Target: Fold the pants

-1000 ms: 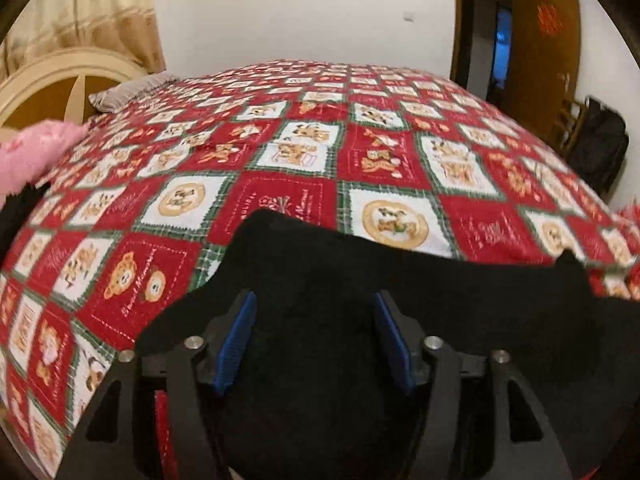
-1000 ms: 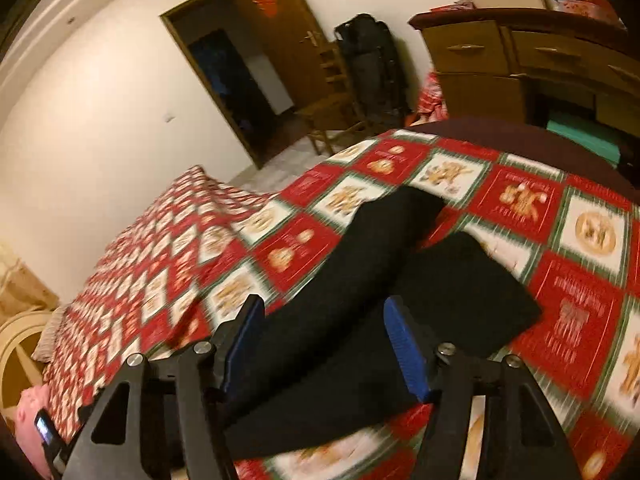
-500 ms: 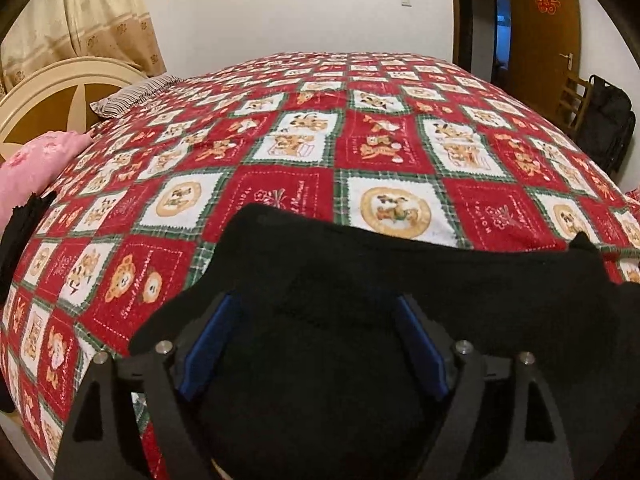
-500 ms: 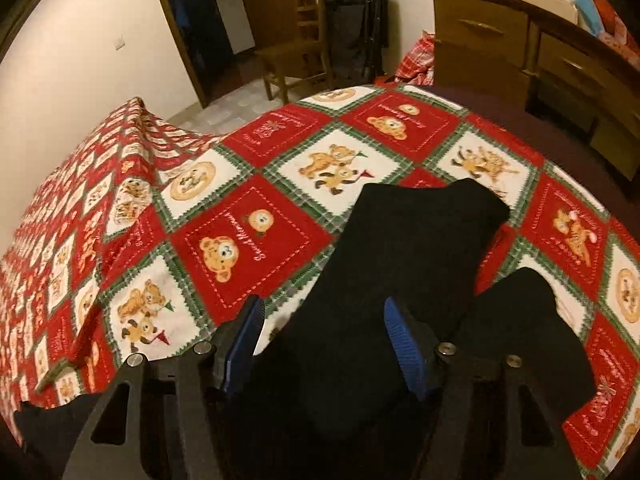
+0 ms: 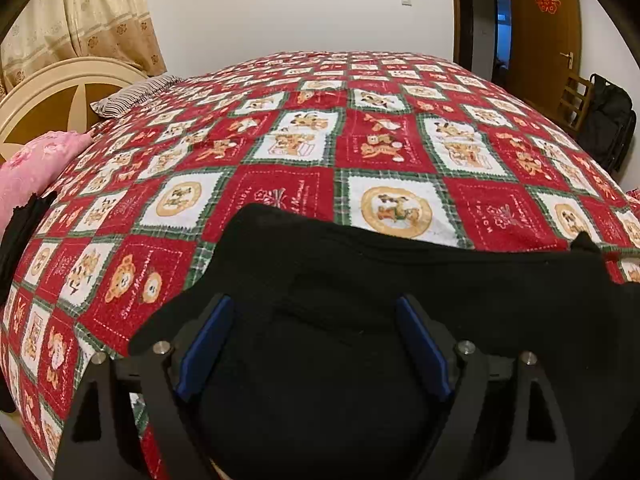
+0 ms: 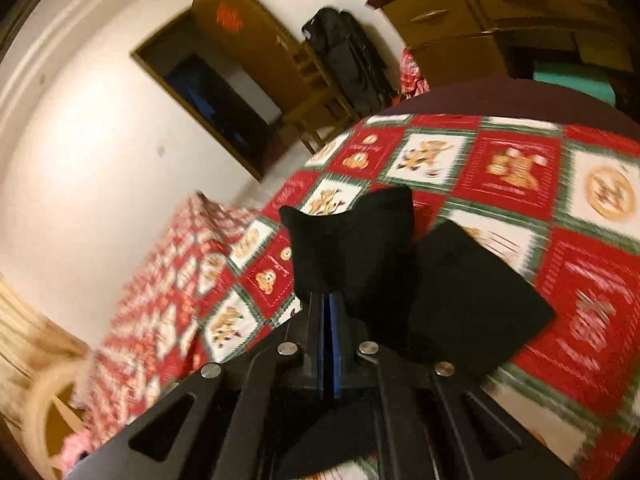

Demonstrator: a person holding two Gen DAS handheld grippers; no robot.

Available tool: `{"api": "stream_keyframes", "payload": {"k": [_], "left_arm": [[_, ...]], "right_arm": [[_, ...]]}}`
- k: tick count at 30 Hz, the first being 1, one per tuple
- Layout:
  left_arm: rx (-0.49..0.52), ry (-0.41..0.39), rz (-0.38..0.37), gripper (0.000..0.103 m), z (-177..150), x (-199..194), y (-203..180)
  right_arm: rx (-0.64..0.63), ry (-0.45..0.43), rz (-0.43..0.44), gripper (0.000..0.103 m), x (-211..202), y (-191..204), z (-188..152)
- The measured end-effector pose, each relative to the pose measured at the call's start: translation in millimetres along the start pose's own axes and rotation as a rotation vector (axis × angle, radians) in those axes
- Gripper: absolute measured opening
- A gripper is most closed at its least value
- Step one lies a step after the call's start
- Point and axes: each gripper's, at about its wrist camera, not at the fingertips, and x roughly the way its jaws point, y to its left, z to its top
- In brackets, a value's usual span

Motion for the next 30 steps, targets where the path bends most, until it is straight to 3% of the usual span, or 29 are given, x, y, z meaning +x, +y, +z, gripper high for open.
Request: {"api": "stream_keyframes", "payload": {"k": [8, 15, 17, 18, 19, 23, 28, 29, 30], "left_arm": [[0.000, 0.000, 0.000, 0.087, 0.0, 0.0, 0.0], [0.000, 0.001, 0.000, 0.087, 0.1, 0.0, 0.2], [0.000, 0.000, 0.000, 0.087, 0.0, -0.1, 0.0], [0.000, 0.000, 0.000, 0.087, 0.1, -0.1, 0.1], [0.000, 0.000, 0.001, 0.087, -0.1, -0.3, 0.2], [0.000, 0.000, 0.000, 0.087, 0.0, -0.3, 0.3], [-0.001, 0.000, -0.001, 0.088, 0.0, -0.5, 0.1], [-0.001, 0.000, 0.000, 0.088, -0.1, -0.6, 0.1], [0.000, 0.000, 0.000, 0.088, 0.2, -0.4, 0.0]], "right_arm": [[0.055, 0.009, -0.054, 0.003, -23.9, -34.6, -19.6], [-0.010, -0.056, -0.147, 0.005, -52.9, -31.8, 0.9], [-0.021, -0.033, -0.172, 0.032, -51.7, -38.4, 9.4], [-0.008, -0.037, -0.188, 0.057, -51.3, -42.2, 11.3], [-0.004, -0.047, -0.188, 0.060, -54.2, -44.8, 10.7], [0.003, -0.045, -0.197, 0.060, -50.1, -50.8, 17.1], [-0.088, 0.040, -0.241, 0.059, -10.5, -41.9, 32.0], [-0.114, 0.048, -0.258, 0.055, -5.8, -39.2, 31.7], [-0.146, 0.056, -0.279, 0.035, -1.7, -34.7, 31.5]]}}
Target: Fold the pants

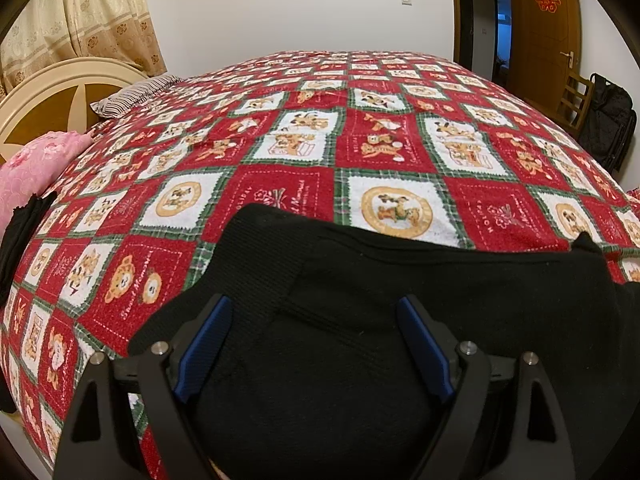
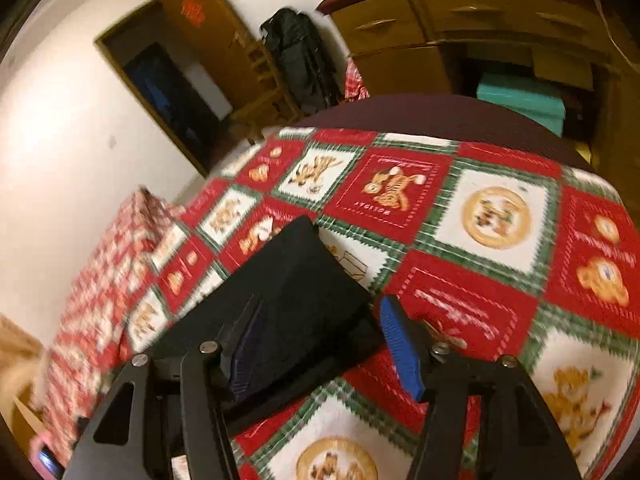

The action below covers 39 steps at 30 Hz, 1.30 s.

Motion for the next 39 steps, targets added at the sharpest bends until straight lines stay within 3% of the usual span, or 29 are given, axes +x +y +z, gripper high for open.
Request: {"api": "stream_keyframes", "payload": {"k": [1, 2, 10, 14, 19, 23, 29, 30, 32, 33, 34, 39], "left_arm": [[0.000, 0.000, 0.000, 0.088, 0.0, 0.0, 0.1], [0.000, 0.000, 0.000, 0.088, 0.0, 0.0, 0.1], [0.000, 0.000, 0.000, 0.088, -0.2, 0.5, 0.0], [0.001, 0.001, 0.001, 0.089, -0.3, 0.7, 0.1], [0.001, 0.001, 0.001, 0.089, -0.2, 0.7, 0.0], [0.001, 0.001, 0.001, 0.089, -0.2, 0.7, 0.2], [0.003, 0.001, 0.002, 0.089, -0.7, 1.7, 1.7], [0.003, 0.001, 0.001, 0.089, -0.6, 1.8, 1.5], [0.003, 0.002, 0.002, 0.090, -0.3, 1.7, 1.0], [0.002, 0.003, 0.002, 0.090, -0.4, 1.6, 1.3], [0.001, 0.002, 0.001, 0.090, -0.6, 1.2, 1.3], [-0.012, -0.013, -0.023, 0.090, -0.8, -3.6, 7.7]], "right_arm": [[-0.036, 0.009, -0.022, 0.010, 2.1, 5.5, 0.5], [-0.055, 0.017, -0.026, 0.004, 2.3, 8.3, 0.3], [-0.011, -0.004, 0.032, 0.004, -31.3, -8.2, -8.9], [0.030, 0.001, -0.021, 0.004, -26.5, -24.1, -19.1], [0.119, -0.038, -0.026, 0.005, -37.0, -36.5, -18.7], [0.168, -0.037, 0.095, 0.005, -43.4, -29.8, -27.6], [0.198, 0.069, 0.323, 0.006, -28.1, 15.5, -62.2], [0.199, 0.092, 0.371, 0.007, -24.8, 26.7, -68.3], [0.184, 0.120, 0.413, 0.025, -21.6, 42.3, -75.0], [0.171, 0.119, 0.435, 0.046, -21.5, 51.6, -77.7], [0.157, 0.113, 0.442, 0.055, -22.5, 56.8, -79.0], [-0.034, 0.092, 0.447, 0.055, -33.9, 91.8, -73.1]]}}
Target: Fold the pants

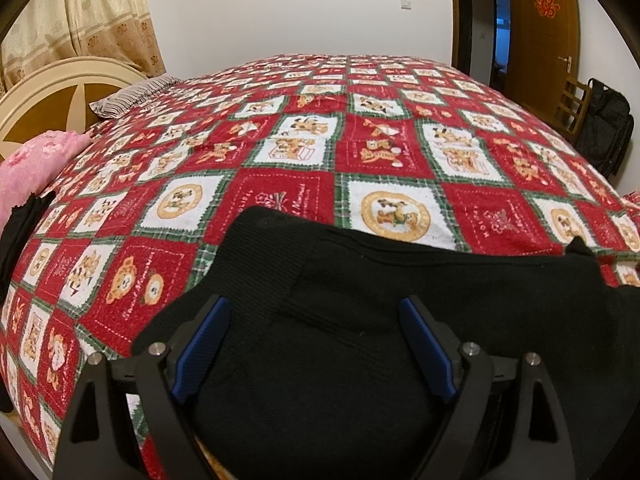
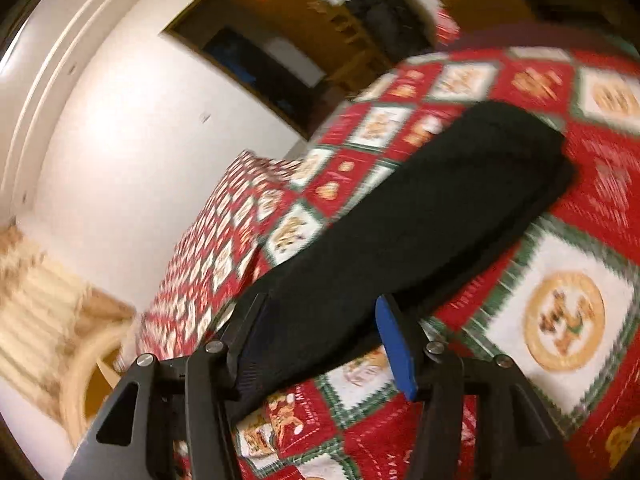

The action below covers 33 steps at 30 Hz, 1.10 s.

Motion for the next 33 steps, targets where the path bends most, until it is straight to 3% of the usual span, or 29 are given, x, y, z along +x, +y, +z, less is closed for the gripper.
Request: {"api": "stream_keyframes", "payload": {"k": [5, 8, 11, 13, 17, 21, 25, 30, 33], "left_arm": [[-0.033, 0.010, -0.023, 0.090, 1.2, -0.3, 12.8], [0.018, 0.006, 0.027, 0.092, -1.9, 4.1, 3.1], [0.037, 0.028, 0.091, 0.101, 3.3, 11.1, -3.7], [0.004, 0.054, 0.095, 0.103, 7.9, 16.9, 1.7], [-0.010, 0.072, 0.122, 0.103, 14.6, 25.3, 2.6], [-0.009, 0.071, 0.156, 0.103, 15.4, 26.9, -1.3], [-0.039, 0.086, 0.168, 0.103, 19.6, 31.7, 2.4], [-0.084, 0.106, 0.198, 0.103, 26.2, 39.1, 3.0], [-0.089, 0.107, 0.207, 0.103, 26.6, 40.2, 2.8]], "right_arm": [[-0.088, 0.111, 0.076, 0.053, 18.1, 26.5, -11.2], [-0.153, 0.156, 0.022, 0.046, 29.1, 37.8, -27.1], [-0.096, 0.126, -0.026, 0.042, 30.4, 23.3, -25.5], [-0.037, 0.113, -0.037, 0.042, 24.2, 7.4, -22.0], [-0.004, 0.124, 0.030, 0.042, 17.0, 3.7, -24.6], [-0.182, 0.153, 0.103, 0.042, 33.5, 55.1, -28.9], [-0.417, 0.209, 0.145, 0.042, 85.3, 123.0, -33.6], [-0.671, 0.343, 0.095, 0.042, 166.6, 183.6, -46.2], [-0.698, 0.458, 0.038, 0.042, 214.0, 193.3, -63.8]]}}
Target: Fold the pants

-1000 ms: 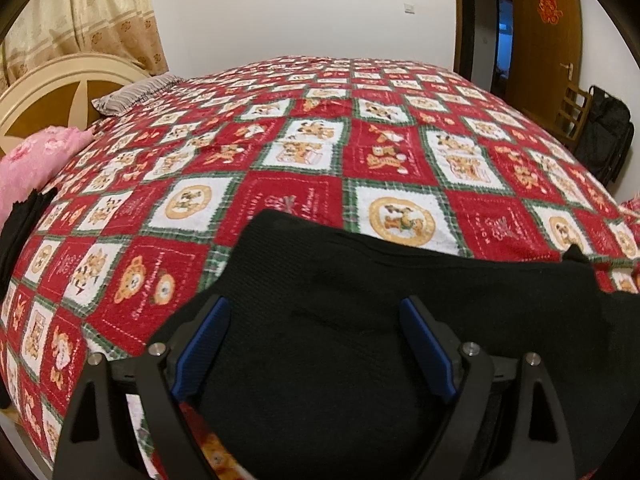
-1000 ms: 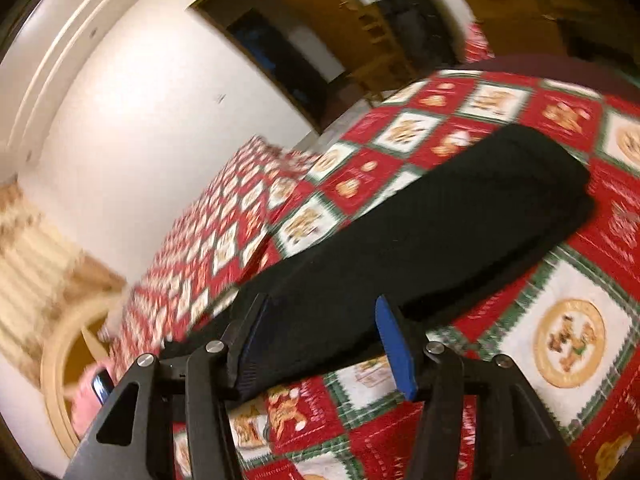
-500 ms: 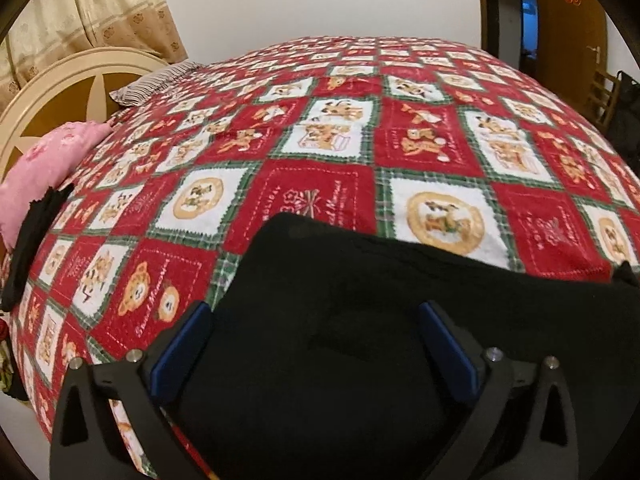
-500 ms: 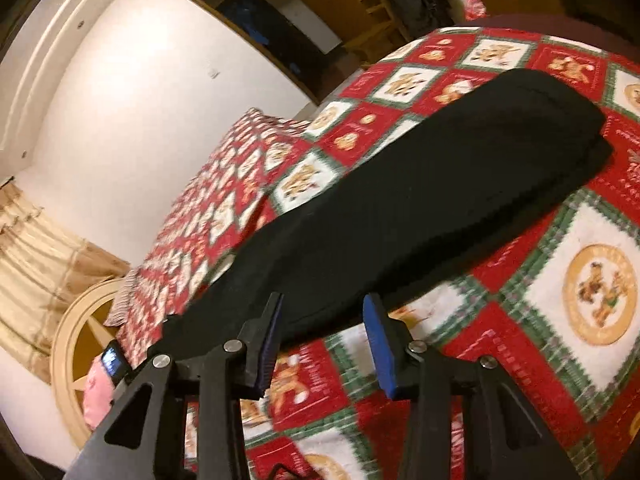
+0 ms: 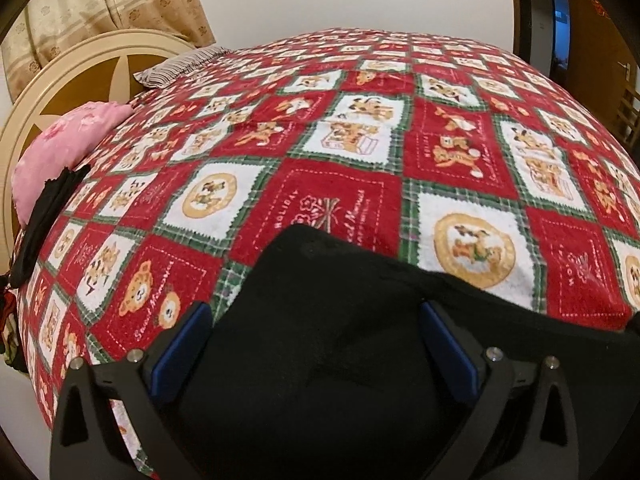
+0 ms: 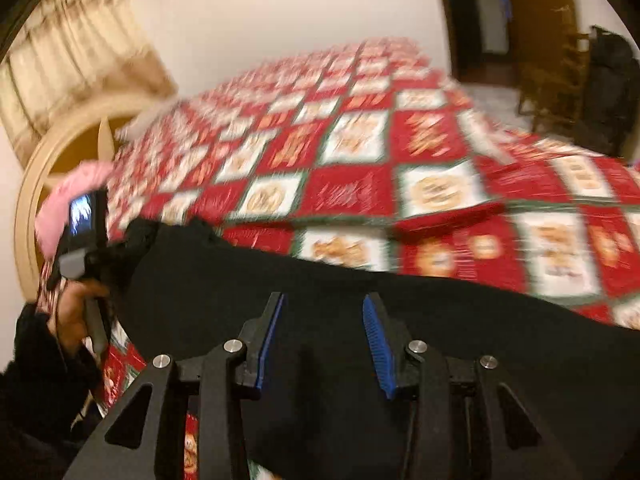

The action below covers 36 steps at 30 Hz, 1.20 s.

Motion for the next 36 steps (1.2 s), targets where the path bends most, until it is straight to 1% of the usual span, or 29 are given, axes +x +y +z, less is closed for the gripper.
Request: {"api": "stream_keyframes", "payload": {"k": [1, 2, 3, 5, 7, 8, 9, 10, 11, 12, 14, 15, 16, 18, 19, 20, 22, 24, 26, 28, 29, 30, 31, 33, 36], "left_arm": [[0.001, -0.002, 0.002, 0.103, -0.3, -0.5, -0.2], [0.001, -0.003, 0.002, 0.103, -0.4, -1.0, -0.1], [-0.001, -0.003, 0.000, 0.103, -0.4, -1.5, 0.3], [-0.008, -0.003, -0.009, 0.103, -0.9, -3.6, 2.4], [-0.017, -0.016, -0.013, 0.103, -3.2, -8.8, 4.9], [-0.018, -0.021, -0.011, 0.103, -4.5, -12.3, 5.9], [-0.023, -0.026, -0.003, 0.103, -6.0, -16.7, 6.6], [-0.033, -0.037, 0.007, 0.103, -7.8, -23.7, 7.0], [-0.039, -0.052, 0.009, 0.103, -8.7, -29.7, 6.7], [-0.040, -0.078, -0.003, 0.103, -9.7, -37.7, 5.2], [-0.024, -0.128, -0.037, 0.103, -10.5, -53.7, -0.7], [-0.010, -0.151, -0.059, 0.103, -9.7, -60.4, -5.2], [-0.001, -0.162, -0.073, 0.103, -8.7, -63.1, -8.5], [0.042, -0.174, -0.111, 0.103, -7.8, -67.6, -19.1], [0.073, -0.172, -0.129, 0.103, -9.0, -67.2, -26.3], [0.088, -0.172, -0.134, 0.103, -10.2, -66.2, -29.7], [0.122, -0.162, -0.133, 0.103, -16.0, -60.9, -37.8], [0.128, -0.106, -0.141, 0.103, -21.1, -49.0, -42.0], [0.108, -0.050, -0.160, 0.103, -22.9, -37.6, -40.3], [0.065, -0.027, -0.199, 0.103, -21.0, -34.2, -33.0], [0.051, -0.015, -0.210, 0.103, -19.5, -32.2, -30.1], [0.044, -0.008, -0.215, 0.103, -20.2, -32.0, -30.0], [0.041, -0.004, -0.217, 0.103, -19.9, -31.8, -28.2], [0.058, -0.004, -0.199, 0.103, -22.6, -35.9, -29.7], [0.096, -0.036, -0.153, 0.103, -21.8, -47.4, -30.0]], "right_arm": [[0.016, 0.037, -0.009, 0.042, 16.0, 2.1, -0.3], [0.024, 0.020, -0.025, 0.042, 21.2, 3.3, 0.5], [0.030, -0.028, -0.044, 0.044, 24.7, 6.1, 3.0], [0.033, -0.058, -0.064, 0.044, 26.8, 7.1, 4.9], [0.057, -0.106, -0.037, 0.044, 18.0, 2.7, 5.3], [0.085, -0.134, -0.006, 0.044, 7.8, -0.6, 3.5], [0.119, -0.181, 0.027, 0.044, -8.1, -4.7, 1.8], [0.150, -0.246, 0.051, 0.044, -30.2, -11.2, -2.8], [0.182, -0.314, 0.049, 0.044, -55.6, -19.7, -8.9], [0.220, -0.369, 0.029, 0.044, -78.3, -28.8, -15.7], [0.325, -0.442, -0.020, 0.044, -114.6, -56.4, -38.3], [0.409, -0.481, -0.054, 0.044, -135.1, -76.7, -57.0], [0.520, -0.519, -0.110, 0.044, -159.3, -103.7, -85.0], [0.663, -0.555, -0.221, 0.044, -189.4, -139.8, -129.3], [0.728, -0.557, -0.272, 0.044, -200.9, -155.6, -149.5], [0.777, -0.551, -0.305, 0.044, -207.7, -167.5, -162.4], [0.883, -0.548, -0.349, 0.043, -219.1, -194.3, -191.4], [0.914, -0.540, -0.393, 0.042, -226.1, -211.5, -204.8], [0.927, -0.534, -0.424, 0.042, -224.0, -222.1, -205.9], [0.954, -0.530, -0.438, 0.042, -221.5, -230.9, -207.1], [0.955, -0.522, -0.438, 0.042, -220.4, -235.1, -207.2], [0.967, -0.494, -0.460, 0.042, -217.3, -239.4, -205.4], [0.982, -0.486, -0.464, 0.042, -219.9, -242.5, -210.7], [0.996, -0.488, -0.438, 0.042, -214.5, -247.4, -211.3], [0.971, -0.498, -0.448, 0.042, -215.2, -250.3, -209.2]]}}
